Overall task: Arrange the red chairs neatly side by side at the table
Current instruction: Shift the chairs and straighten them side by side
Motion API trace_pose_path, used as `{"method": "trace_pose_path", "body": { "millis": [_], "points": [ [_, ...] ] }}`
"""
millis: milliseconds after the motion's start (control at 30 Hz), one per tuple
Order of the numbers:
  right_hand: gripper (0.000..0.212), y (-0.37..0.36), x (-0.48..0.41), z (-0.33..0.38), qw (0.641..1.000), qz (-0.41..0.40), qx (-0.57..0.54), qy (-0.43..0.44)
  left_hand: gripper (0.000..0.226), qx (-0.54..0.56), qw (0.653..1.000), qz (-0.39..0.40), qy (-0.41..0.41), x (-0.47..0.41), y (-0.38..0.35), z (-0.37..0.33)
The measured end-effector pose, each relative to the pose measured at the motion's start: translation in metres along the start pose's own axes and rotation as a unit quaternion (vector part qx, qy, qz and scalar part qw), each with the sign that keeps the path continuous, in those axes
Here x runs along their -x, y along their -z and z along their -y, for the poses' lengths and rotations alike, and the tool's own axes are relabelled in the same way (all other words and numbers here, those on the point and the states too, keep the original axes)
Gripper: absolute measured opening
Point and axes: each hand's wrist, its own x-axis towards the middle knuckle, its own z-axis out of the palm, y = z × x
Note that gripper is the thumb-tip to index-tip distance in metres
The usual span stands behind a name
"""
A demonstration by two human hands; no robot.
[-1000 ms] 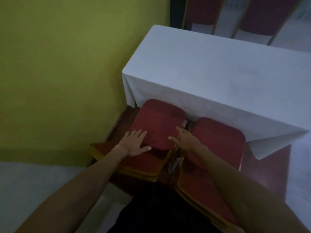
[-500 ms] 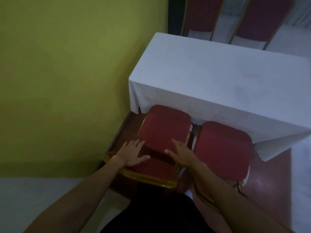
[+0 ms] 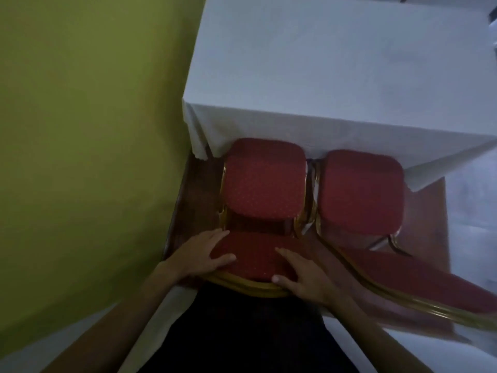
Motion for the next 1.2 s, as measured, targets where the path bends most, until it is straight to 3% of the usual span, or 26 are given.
{"method": "trace_pose_path", "body": {
  "millis": [267, 533, 800, 1200],
  "points": [
    [0.096, -0.014, 0.014, 0.005, 0.991, 0.007, 0.136, 0.02, 0.099, -0.065, 0.989, 0.108, -0.083, 0.023, -0.027, 0.001],
    [0.089, -0.026, 0.018, 0.004, 0.981, -0.07, 0.174, 0.053, 0.103, -0.095, 0.99, 0.037, -0.101, 0.025, -0.042, 0.003],
    [0.097, -0.025, 0.018, 0.006, 0.982, -0.06, 0.172, 0.046, 0.102, -0.101, 0.988, 0.049, -0.108, 0.022, -0.043, 0.004],
    [0.089, -0.029, 0.018, 0.007, 0.975, -0.118, 0.177, 0.071, 0.098, -0.1, 0.99, 0.035, -0.093, 0.018, -0.043, 0.003]
  ]
}}
